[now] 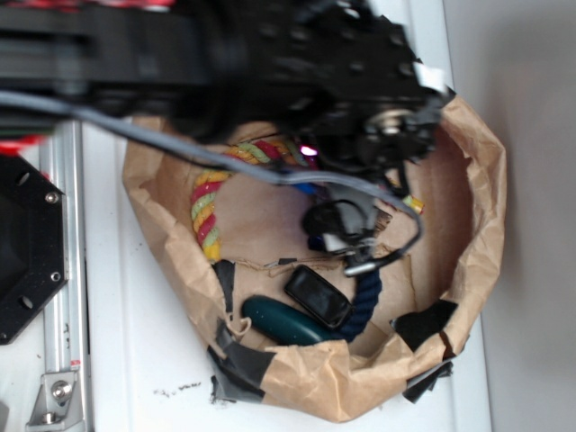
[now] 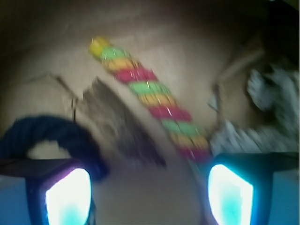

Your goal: Grab the multicolored rope.

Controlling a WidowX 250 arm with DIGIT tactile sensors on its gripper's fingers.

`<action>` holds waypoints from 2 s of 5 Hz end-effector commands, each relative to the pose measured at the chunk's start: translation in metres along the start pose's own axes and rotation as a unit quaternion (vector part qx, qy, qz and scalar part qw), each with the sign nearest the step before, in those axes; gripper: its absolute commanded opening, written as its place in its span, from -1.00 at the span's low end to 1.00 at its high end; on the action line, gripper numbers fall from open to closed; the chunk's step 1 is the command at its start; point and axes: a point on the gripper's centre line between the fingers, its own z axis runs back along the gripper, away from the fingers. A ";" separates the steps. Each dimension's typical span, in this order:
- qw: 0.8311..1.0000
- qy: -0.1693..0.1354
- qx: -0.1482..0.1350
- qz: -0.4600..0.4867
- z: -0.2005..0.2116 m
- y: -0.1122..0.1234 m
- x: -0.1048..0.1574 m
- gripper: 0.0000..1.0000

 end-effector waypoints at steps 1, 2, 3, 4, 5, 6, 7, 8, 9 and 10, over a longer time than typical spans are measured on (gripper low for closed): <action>0.997 -0.067 0.017 -0.029 0.008 -0.029 0.040 1.00; 0.997 -0.061 0.022 -0.044 -0.001 -0.038 0.050 1.00; 0.996 -0.034 0.039 -0.072 -0.025 -0.036 0.045 1.00; 0.994 0.002 0.009 -0.112 -0.039 -0.026 0.028 1.00; 0.992 0.025 -0.011 -0.119 -0.046 -0.014 0.008 -1.00; 0.993 0.049 0.002 -0.111 -0.055 -0.008 0.001 -1.00; 0.993 0.064 -0.001 -0.098 -0.060 -0.007 0.000 -1.00; 0.993 0.063 0.001 -0.095 -0.060 -0.008 0.000 -1.00; 0.993 0.059 0.036 -0.100 -0.049 -0.008 -0.003 -1.00; 0.985 0.031 0.138 -0.095 0.000 -0.002 -0.022 -1.00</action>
